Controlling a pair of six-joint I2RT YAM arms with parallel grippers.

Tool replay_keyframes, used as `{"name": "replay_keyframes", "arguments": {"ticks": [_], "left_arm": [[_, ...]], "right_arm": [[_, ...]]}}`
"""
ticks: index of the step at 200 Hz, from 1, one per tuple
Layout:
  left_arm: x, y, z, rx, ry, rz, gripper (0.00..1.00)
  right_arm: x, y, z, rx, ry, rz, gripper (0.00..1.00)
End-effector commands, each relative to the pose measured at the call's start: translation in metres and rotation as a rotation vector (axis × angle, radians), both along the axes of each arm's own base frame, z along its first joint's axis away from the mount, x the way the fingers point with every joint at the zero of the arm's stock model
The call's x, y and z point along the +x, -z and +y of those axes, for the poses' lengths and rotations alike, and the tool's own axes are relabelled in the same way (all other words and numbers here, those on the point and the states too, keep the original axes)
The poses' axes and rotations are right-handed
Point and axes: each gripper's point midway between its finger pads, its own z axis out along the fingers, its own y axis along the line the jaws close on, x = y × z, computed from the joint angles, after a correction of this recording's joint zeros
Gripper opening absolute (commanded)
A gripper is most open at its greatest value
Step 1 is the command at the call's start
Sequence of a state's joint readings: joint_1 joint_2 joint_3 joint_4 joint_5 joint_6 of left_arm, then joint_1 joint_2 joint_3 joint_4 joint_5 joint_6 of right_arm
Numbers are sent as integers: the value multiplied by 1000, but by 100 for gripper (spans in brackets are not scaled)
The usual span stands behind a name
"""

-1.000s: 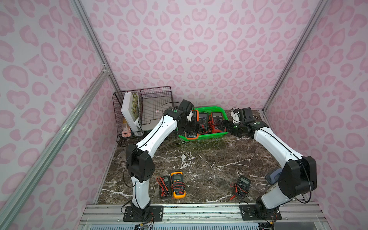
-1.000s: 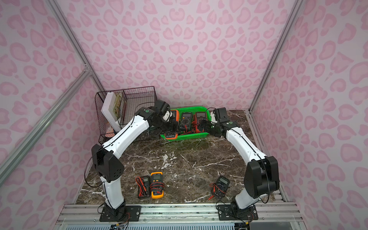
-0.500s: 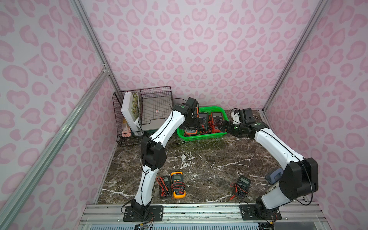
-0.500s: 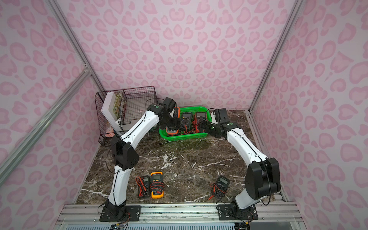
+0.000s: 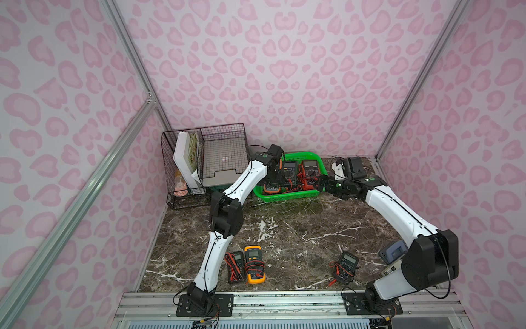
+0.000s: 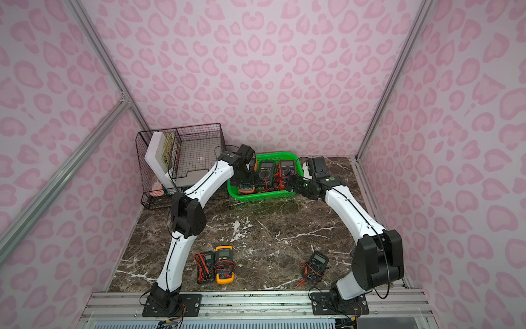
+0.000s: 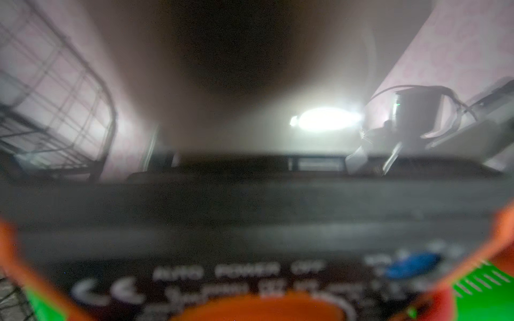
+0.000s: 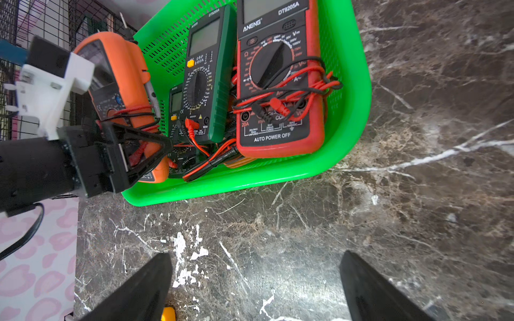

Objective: Put the multimeter into the basket
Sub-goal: Place the multimeter in the basket.

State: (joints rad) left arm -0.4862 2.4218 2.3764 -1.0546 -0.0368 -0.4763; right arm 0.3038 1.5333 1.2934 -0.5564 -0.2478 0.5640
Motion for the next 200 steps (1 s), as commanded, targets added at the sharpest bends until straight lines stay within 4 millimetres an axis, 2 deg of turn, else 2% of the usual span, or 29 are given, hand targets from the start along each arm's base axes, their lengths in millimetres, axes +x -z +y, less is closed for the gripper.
{"name": "replay_keyframes", "arguments": {"ticks": [1, 27, 49, 83, 140, 200], "left_arm": [[14, -1, -4, -29, -19, -36, 20], [15, 5, -3, -32, -31, -24, 38], [14, 6, -2, -28, -27, -20, 65], [12, 1, -1, -26, -18, -23, 98], [12, -23, -2, -45, -11, -61, 99], [7, -59, -7, -93, 15, -111, 99]], "right_arm": [[-4, 1, -2, -19, -9, 3, 99], [-4, 2, -3, -23, -11, 5, 99], [-5, 0, -3, -24, -13, 1, 99], [-4, -1, -3, -27, -11, -4, 99], [-3, -1, -16, -78, 51, 6, 99], [-4, -1, -50, -209, 205, 30, 99]]}}
